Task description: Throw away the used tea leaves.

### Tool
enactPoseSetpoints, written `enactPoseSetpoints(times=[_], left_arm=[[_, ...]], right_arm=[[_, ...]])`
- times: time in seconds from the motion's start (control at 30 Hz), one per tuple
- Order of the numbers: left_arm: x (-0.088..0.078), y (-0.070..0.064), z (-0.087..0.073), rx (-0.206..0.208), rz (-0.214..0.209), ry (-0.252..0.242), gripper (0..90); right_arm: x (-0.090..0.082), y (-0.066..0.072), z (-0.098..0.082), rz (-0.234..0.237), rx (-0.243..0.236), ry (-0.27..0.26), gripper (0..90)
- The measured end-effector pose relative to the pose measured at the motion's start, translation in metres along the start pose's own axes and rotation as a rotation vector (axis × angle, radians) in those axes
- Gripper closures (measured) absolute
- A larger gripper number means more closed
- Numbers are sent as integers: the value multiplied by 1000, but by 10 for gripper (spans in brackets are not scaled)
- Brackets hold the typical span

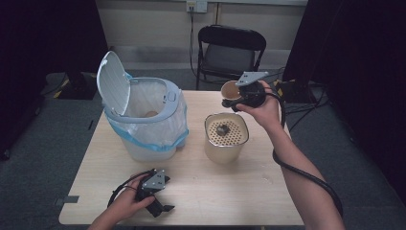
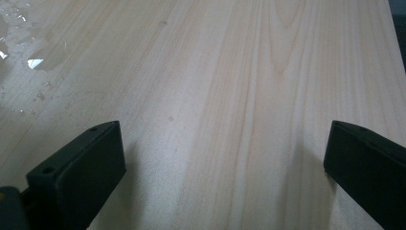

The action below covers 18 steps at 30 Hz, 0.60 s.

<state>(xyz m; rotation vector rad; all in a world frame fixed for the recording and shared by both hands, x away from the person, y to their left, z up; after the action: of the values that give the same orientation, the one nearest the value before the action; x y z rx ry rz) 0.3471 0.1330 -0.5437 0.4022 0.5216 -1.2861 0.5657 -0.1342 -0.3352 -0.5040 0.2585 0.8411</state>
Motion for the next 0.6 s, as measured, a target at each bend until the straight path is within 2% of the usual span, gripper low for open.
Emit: enactPoseSetpoints(times=[0.07, 0.33, 0.6], left_arm=[[0, 0, 0, 0, 0, 0, 0], [0, 0, 0, 0, 1, 2, 0], [0, 0, 0, -5, -2, 2, 0]], right_arm=[[2, 2, 3, 5, -8, 4, 271], [5, 7, 17, 37, 20, -17, 270], [7, 12, 25, 59, 24, -6, 268]])
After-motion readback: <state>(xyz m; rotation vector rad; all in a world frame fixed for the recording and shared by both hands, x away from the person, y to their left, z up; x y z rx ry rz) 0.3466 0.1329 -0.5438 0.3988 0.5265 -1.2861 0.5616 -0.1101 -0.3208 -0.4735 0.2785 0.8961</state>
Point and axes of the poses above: each handheld gripper's, and its own axes: x roughly forward along the jaws, z roughly out of its top, y roughly to its left, the point moved 6 cm from there along x, roughly forward along the jaws, and after that the axes turned 9 degrees about -y, right-handed, at the moved point
